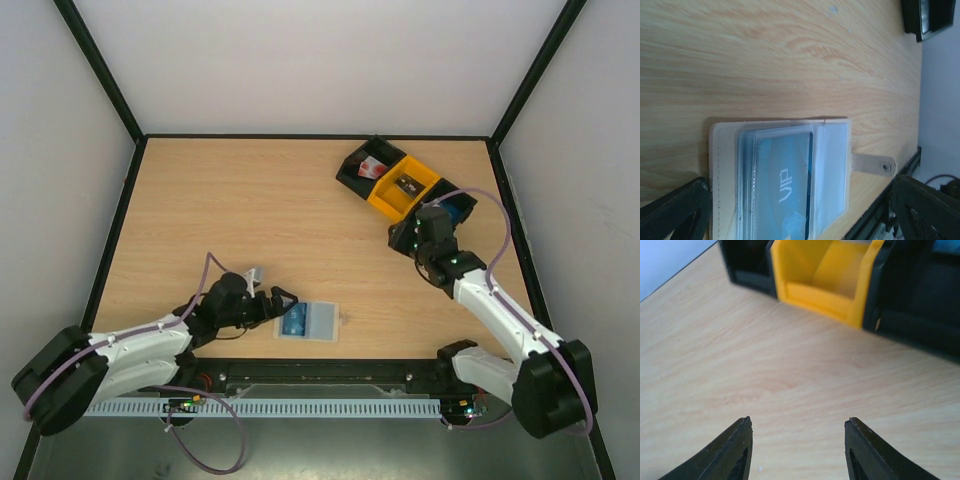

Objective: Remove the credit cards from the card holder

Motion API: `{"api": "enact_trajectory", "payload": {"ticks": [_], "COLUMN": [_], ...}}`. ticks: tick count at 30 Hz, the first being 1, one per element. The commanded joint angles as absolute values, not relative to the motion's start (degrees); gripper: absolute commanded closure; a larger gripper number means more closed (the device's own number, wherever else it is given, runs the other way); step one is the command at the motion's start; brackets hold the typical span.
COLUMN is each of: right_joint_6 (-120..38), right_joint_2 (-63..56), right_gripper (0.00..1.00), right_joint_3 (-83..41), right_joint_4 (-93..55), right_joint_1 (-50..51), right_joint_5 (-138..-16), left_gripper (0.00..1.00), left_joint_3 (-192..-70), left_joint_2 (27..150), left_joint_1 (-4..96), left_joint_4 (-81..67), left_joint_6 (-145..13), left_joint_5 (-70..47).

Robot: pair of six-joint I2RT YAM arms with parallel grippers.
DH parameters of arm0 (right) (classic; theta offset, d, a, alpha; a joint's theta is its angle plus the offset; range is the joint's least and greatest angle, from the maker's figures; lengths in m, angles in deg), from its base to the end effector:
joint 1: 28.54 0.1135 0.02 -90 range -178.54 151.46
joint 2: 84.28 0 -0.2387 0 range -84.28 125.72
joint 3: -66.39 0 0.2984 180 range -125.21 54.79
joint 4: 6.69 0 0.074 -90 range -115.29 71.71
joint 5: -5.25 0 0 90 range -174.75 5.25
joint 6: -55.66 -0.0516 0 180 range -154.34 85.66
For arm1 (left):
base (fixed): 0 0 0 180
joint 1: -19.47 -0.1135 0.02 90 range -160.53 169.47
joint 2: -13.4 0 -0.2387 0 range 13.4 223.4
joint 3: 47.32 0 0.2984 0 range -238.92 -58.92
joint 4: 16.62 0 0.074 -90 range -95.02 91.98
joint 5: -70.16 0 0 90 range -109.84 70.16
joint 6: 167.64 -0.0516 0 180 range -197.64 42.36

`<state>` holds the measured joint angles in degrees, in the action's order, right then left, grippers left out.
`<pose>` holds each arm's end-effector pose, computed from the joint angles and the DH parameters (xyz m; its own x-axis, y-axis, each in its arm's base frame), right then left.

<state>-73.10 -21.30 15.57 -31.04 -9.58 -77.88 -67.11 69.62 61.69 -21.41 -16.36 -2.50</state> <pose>0.2854 0.1046 0.1888 -0.6976 0.4175 -0.5822 0.0298 0.8288 0.5587 0.1617 -0.1675 0.0700 -0.9140 -0.3010 -0.2720 0.0578 0.5669 -0.8218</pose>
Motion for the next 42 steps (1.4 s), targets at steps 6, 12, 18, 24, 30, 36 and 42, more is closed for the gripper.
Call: {"api": "enact_trajectory", "payload": {"ticks": [6, 12, 18, 24, 30, 36, 42], "right_joint_6": [-77.73, -82.02, -85.07, -89.14, -93.77, -95.56, -96.33], "right_joint_2": [-32.8, -38.04, -41.1, -43.74, -41.75, -37.82, -31.47], "right_gripper": [0.51, 0.51, 0.54, 0.55, 0.57, 0.59, 0.6], "right_joint_3": [25.09, 30.86, 33.92, 36.54, 39.53, 39.56, 39.1], "right_joint_4": [-29.86, -27.44, -27.41, -26.77, -22.19, -18.16, -13.42], "right_joint_1": [-2.8, 2.07, 6.74, 12.0, 21.02, 26.3, 27.98], "right_joint_5": [-68.64, -66.04, -65.02, -66.31, -71.97, -75.7, -74.56], "left_gripper": [0.01, 0.04, 0.13, 0.3, 0.71, 0.91, 0.93], "left_joint_3": [-69.53, -73.33, -74.19, -74.43, -74.82, -73.58, -73.03], "left_joint_2": [78.9, 83.1, 82.74, 80.74, 82.95, 87.08, 89.33], "left_joint_1": [72.29, 75.13, 75.12, 75.13, 75.11, 75.11, 75.34], "left_joint_4": [-30.54, -30.29, -23.36, -21.56, -28.17, -35.96, -36.57], "left_joint_6": [-5.58, -3.91, -5.6, -7.35, -9.6, -10.33, -10.77], "left_joint_5": [-7.14, -9.47, -14.73, -16.64, -11.93, -6.27, -5.53]}}
